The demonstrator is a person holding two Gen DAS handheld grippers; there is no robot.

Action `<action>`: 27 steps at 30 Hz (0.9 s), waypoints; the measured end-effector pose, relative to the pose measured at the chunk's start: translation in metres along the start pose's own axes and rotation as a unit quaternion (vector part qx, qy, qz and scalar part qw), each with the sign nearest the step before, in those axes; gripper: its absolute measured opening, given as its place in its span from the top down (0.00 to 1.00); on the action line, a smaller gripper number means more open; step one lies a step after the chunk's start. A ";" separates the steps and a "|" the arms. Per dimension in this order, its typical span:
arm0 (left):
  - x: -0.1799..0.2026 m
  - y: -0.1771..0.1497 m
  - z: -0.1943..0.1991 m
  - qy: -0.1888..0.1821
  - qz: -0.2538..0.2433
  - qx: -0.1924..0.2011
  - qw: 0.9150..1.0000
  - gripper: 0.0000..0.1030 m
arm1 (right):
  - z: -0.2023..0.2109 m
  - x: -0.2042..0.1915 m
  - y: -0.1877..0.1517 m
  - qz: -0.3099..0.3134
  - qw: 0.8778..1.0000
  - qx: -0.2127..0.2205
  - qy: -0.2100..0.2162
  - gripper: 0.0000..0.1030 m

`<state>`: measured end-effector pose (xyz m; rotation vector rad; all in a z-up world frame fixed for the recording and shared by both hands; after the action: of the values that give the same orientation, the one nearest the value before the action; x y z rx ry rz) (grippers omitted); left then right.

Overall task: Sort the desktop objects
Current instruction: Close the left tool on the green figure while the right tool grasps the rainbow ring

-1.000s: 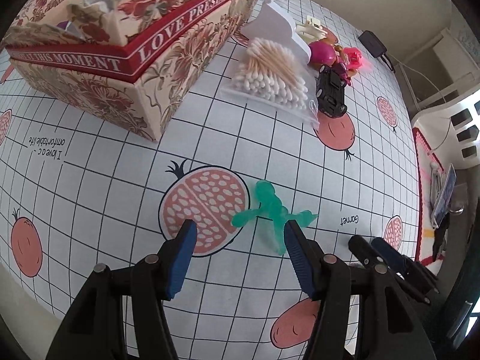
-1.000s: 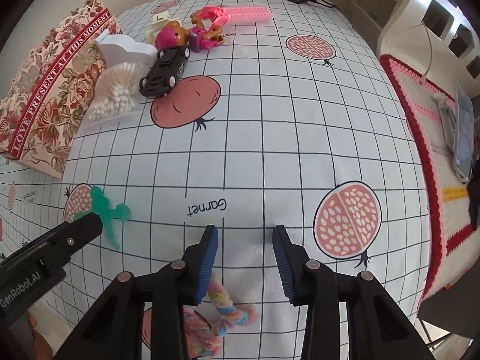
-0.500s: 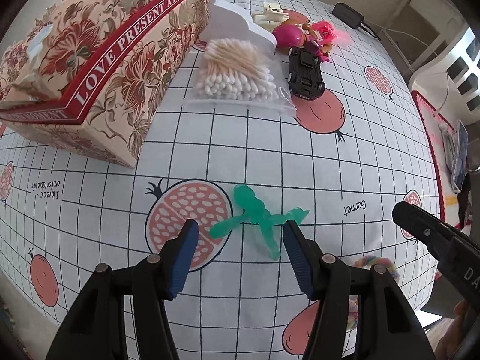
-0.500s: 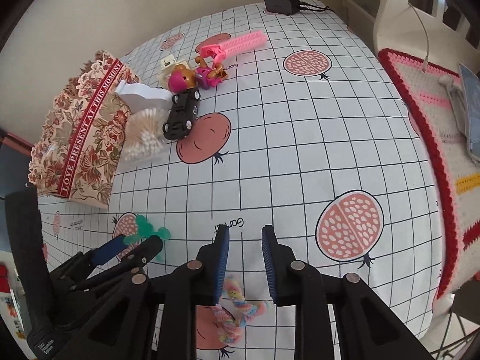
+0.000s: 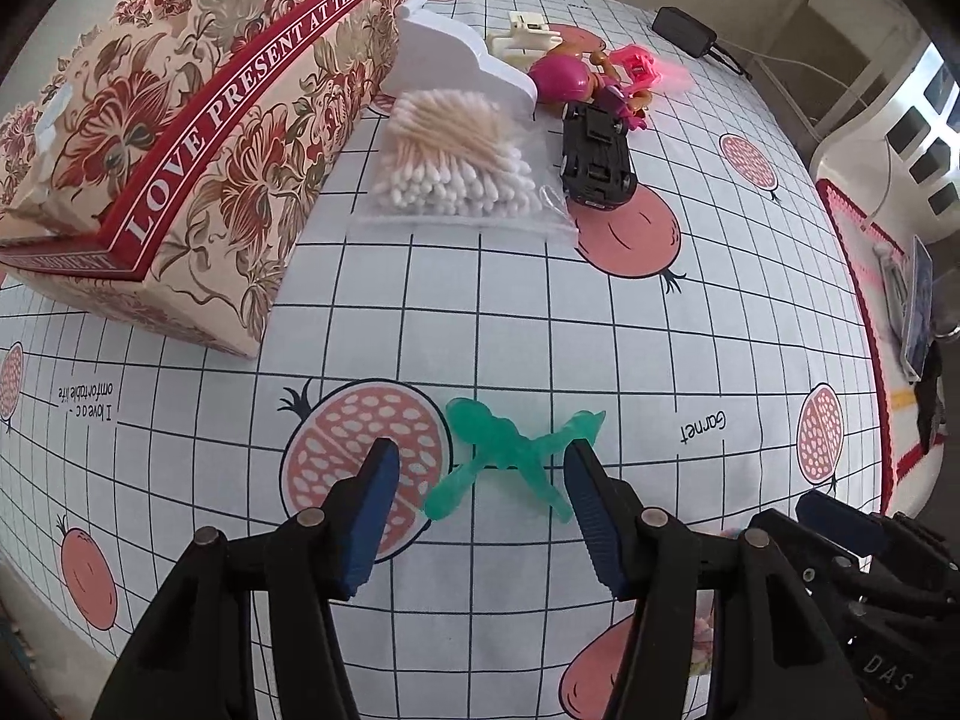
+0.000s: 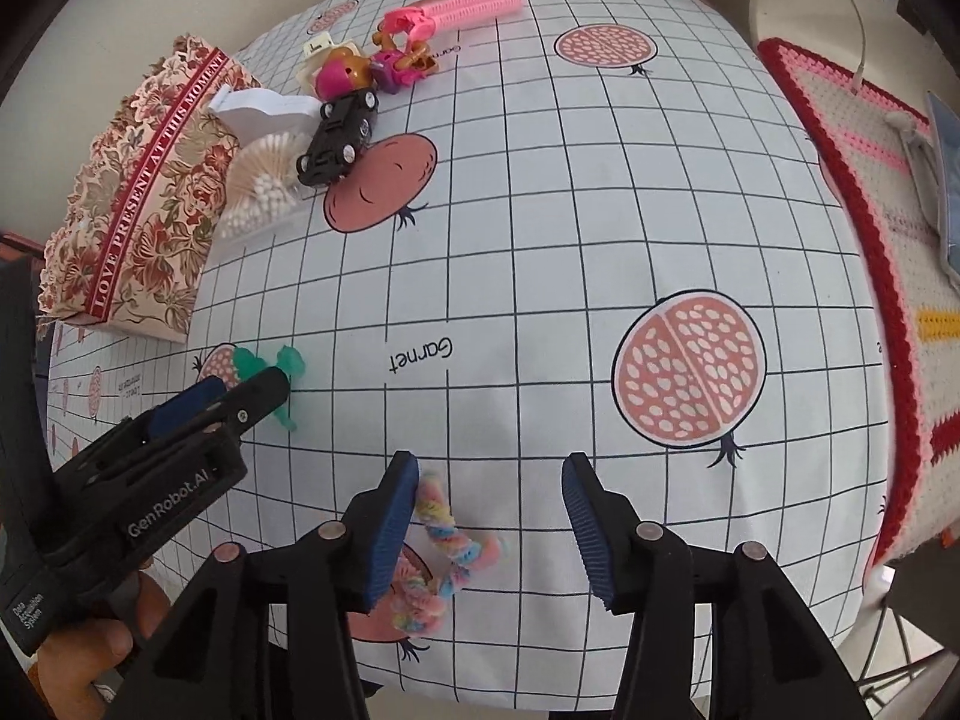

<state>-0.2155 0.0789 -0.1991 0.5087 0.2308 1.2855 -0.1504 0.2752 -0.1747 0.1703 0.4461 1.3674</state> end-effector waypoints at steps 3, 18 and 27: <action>0.000 0.000 0.000 -0.001 -0.003 0.002 1.000 0.43 | -0.003 -0.002 -0.007 0.020 1.000 -0.013 -0.008 0.48; -0.001 0.001 0.003 -0.026 0.025 0.002 0.999 0.66 | 0.014 0.000 -0.013 0.025 1.000 0.002 0.014 0.89; -0.001 0.006 0.008 -0.037 0.039 0.011 0.998 0.73 | 0.039 0.007 -0.009 0.007 0.999 0.034 0.034 0.91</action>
<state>-0.2173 0.0772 -0.1893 0.5888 0.1649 1.3394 -0.1258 0.2855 -0.1440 0.1830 0.5488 1.3750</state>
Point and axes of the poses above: each gripper's, at about its wrist camera, not at the fingertips, and z roughly against the way its jaws point, x to its right, y to its top, the point moved 7 cm from there along -z, roughly the way its jaws point, and after that the axes turned 14 degrees about x, right-handed, at the moved point
